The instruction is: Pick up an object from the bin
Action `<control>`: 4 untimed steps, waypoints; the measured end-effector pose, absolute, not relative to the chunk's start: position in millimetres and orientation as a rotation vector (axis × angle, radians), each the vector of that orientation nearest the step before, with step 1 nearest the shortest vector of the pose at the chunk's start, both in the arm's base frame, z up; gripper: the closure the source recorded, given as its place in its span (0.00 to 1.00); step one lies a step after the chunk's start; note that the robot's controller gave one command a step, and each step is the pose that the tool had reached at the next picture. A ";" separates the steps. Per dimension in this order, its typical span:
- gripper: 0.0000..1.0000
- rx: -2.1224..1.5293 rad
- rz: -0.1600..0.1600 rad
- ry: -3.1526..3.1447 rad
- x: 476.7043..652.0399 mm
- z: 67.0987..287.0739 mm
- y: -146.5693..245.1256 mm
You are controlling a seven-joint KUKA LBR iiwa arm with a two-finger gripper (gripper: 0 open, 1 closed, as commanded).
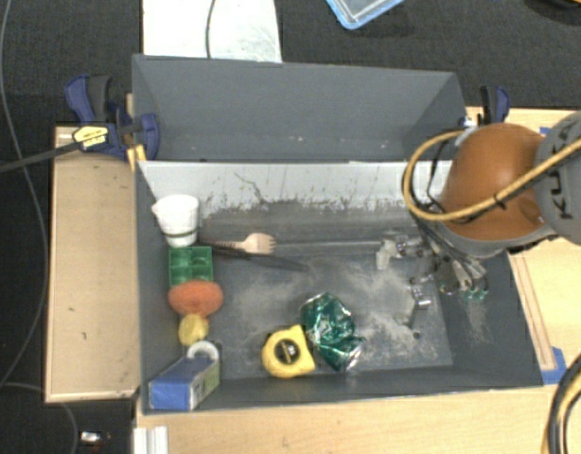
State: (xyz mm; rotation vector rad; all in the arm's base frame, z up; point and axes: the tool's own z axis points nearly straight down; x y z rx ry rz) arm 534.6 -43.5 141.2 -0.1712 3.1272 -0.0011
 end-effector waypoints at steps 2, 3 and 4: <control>0.00 -0.222 -0.001 3.124 503.9 127.6 -7.3; 0.00 -0.467 -0.003 3.095 494.9 116.8 36.6; 0.00 -0.496 -0.010 3.077 503.7 87.0 48.3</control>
Offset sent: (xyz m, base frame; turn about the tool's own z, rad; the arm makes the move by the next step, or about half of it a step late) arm -0.0506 0.0287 -0.0234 -0.2703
